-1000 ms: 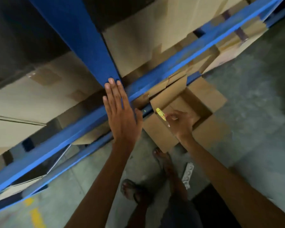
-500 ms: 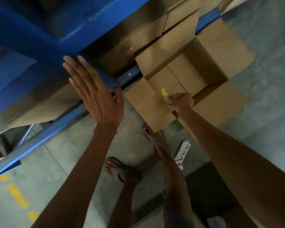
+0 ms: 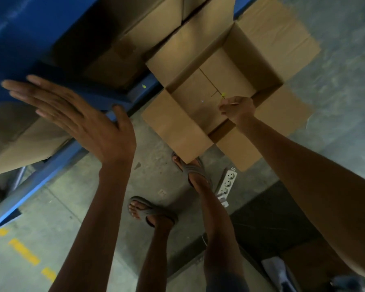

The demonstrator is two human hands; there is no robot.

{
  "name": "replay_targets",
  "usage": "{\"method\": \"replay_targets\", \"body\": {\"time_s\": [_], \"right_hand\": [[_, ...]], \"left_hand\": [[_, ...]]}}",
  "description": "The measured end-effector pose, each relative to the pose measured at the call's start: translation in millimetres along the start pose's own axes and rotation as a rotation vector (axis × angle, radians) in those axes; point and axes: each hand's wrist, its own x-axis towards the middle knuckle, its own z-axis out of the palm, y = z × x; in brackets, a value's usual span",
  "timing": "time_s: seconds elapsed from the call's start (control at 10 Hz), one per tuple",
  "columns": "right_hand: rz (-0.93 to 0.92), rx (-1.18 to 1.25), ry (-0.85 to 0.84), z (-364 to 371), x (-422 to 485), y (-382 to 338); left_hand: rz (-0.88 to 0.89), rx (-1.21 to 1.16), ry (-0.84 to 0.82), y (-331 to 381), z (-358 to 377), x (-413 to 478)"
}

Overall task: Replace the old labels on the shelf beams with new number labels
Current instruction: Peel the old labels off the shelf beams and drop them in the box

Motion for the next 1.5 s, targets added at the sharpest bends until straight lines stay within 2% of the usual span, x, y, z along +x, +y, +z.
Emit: {"method": "replay_targets", "body": {"time_s": [0.2,0.3,0.6,0.8,0.9,1.0,1.1,1.2,1.4,1.5], "right_hand": [[-0.084,-0.046,-0.062,-9.6,4.0,24.5],[-0.156,-0.117,-0.026,-7.1,-4.2,31.1],[-0.268,-0.316,-0.031,-6.8,-27.2,25.6],[-0.493,-0.59,-0.091,-15.1,-94.4,24.9],[-0.711,-0.738,-0.142,-24.4,-159.3,18.6],[-0.908,-0.789,-0.132,-32.2,-243.4,2.8],[-1.081,-0.75,-0.056,-47.3,-340.2,-25.5],[-1.235,-0.694,0.044,-56.0,-423.3,-49.4],[-1.441,-0.496,0.038,-26.4,-599.5,-72.9],[-1.507,-0.444,0.044,-10.1,-667.1,-84.1]], "left_hand": [[-0.003,-0.042,-0.018,-1.0,-0.5,-0.4],[0.02,-0.065,0.086,-0.9,3.6,-3.4],[0.081,-0.039,0.064,-3.8,2.0,-5.5],[0.15,-0.075,-0.038,-5.8,-13.4,-14.9],[0.239,-0.15,-0.146,-8.4,-35.8,-33.3],[0.269,-0.181,-0.247,-16.8,-81.6,-62.0],[0.275,-0.242,-0.241,-27.2,-157.8,-89.6],[0.301,-0.334,-0.159,-46.3,-239.3,-111.1],[0.267,-0.371,0.057,-142.5,-395.2,-154.6],[0.286,-0.406,0.149,-174.0,-447.9,-165.7]]}}
